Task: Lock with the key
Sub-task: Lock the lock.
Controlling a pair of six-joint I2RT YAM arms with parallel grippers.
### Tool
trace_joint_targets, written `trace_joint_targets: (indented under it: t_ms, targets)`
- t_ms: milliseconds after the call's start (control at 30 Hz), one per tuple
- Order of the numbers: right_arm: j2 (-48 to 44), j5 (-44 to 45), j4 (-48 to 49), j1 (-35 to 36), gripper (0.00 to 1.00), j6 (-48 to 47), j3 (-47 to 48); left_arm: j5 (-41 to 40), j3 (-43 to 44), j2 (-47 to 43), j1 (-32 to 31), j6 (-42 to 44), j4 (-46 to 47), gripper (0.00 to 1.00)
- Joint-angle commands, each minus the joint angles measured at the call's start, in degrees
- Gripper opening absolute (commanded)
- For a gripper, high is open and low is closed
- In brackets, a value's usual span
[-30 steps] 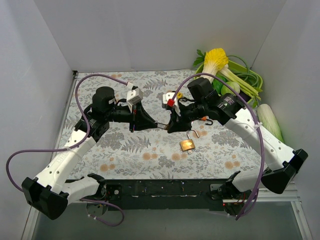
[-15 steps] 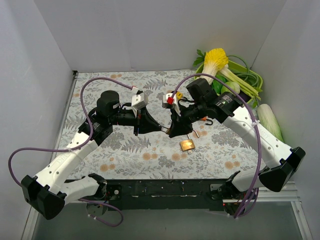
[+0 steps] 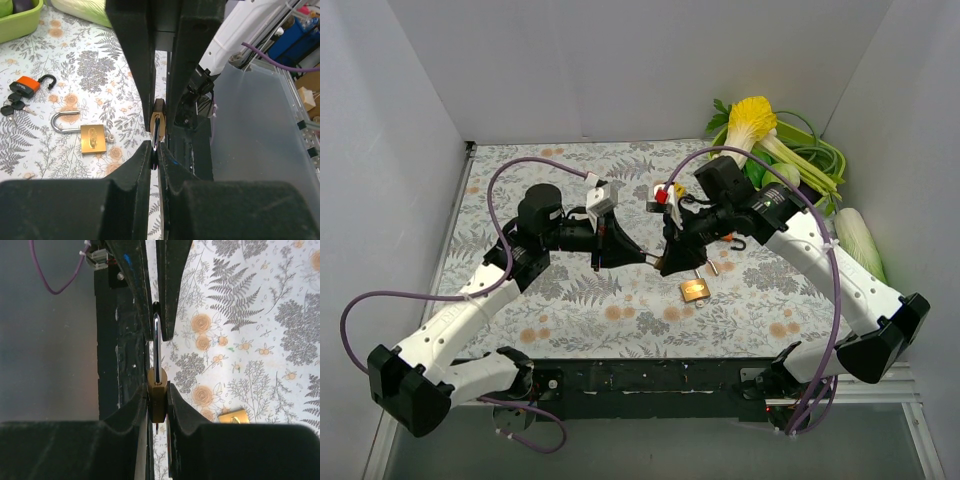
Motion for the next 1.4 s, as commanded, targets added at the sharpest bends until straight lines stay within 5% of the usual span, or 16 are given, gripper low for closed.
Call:
trace_joint_targets:
  t_ms: [0, 100, 267, 400, 500, 733, 1367]
  targets:
    - [-1.2, -7.1, 21.2, -0.5, 0.01, 1.6, -0.4, 4.1, 0.8, 3.0, 3.2, -9.0, 1.0, 0.0]
    - [-2.3, -5.0, 24.3, -1.5, 0.01, 3.3, -3.7, 6.3, 2.4, 4.4, 10.3, -12.1, 2.3, 0.03]
    - [-2.9, 4.0, 35.9, -4.7, 0.01, 12.2, -7.4, 0.1, 4.5, 4.2, 15.8, -23.3, 7.1, 0.58]
    - [-1.7, 13.3, 45.1, -5.5, 0.01, 18.0, -7.9, -8.8, 6.0, 5.5, 22.0, -33.9, 7.4, 0.8]
    - [-0.8, 19.9, 49.0, -5.4, 0.01, 21.4, -8.5, -13.5, 6.5, 7.5, 24.3, -43.6, 6.9, 0.88]
    - [6.0, 35.7, 49.3, -2.6, 0.01, 25.4, -3.1, -22.1, 3.9, 7.6, 23.8, -55.2, 11.5, 0.9]
    - [11.2, 39.9, 51.3, 5.3, 0.01, 28.2, 0.2, -37.1, 2.3, 8.1, 13.9, -52.2, 6.2, 0.73]
